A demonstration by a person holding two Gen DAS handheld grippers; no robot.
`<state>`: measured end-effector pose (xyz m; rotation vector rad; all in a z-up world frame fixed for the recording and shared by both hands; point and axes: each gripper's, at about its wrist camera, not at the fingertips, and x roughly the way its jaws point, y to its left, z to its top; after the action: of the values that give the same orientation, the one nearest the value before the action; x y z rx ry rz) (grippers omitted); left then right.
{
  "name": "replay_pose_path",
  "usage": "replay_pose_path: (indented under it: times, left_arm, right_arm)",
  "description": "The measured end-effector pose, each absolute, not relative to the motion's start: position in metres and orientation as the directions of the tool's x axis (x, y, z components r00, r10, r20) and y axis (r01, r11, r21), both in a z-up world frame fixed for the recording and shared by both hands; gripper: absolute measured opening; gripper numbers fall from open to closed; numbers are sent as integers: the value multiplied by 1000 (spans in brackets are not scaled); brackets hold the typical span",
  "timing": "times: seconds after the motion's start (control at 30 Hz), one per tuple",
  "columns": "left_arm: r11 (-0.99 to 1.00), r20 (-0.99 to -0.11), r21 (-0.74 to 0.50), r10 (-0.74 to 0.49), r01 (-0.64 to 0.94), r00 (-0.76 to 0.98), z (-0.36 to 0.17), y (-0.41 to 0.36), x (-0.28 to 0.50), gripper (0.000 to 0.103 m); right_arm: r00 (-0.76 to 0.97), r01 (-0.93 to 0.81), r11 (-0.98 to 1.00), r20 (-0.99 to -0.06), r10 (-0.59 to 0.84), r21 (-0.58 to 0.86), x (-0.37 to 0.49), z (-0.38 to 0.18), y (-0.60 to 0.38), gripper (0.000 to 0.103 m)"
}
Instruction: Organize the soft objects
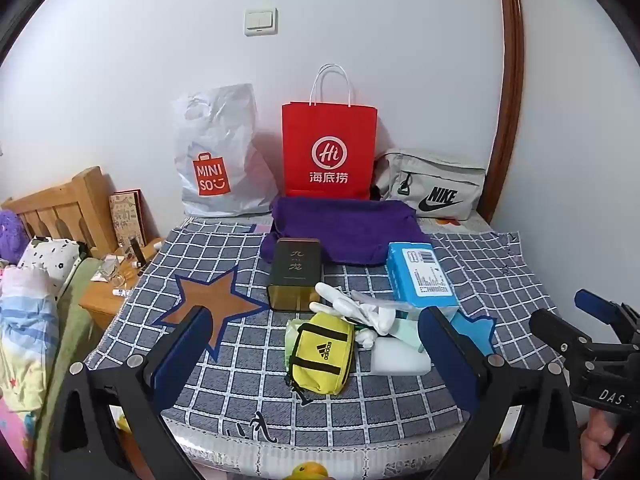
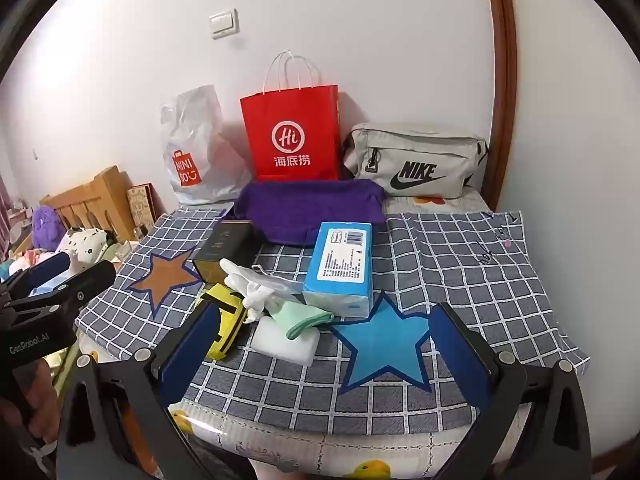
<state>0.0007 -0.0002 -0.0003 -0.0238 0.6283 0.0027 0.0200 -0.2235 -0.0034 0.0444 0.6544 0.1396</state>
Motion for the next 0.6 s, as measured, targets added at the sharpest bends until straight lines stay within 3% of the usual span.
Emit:
replay_pose_path:
  times: [0.6]
  left_arm:
    - [999, -574, -33, 0, -23, 819, 2, 6, -3, 103]
  right_arm:
    - [784, -129, 988, -602, 154, 85, 16, 1, -220, 102]
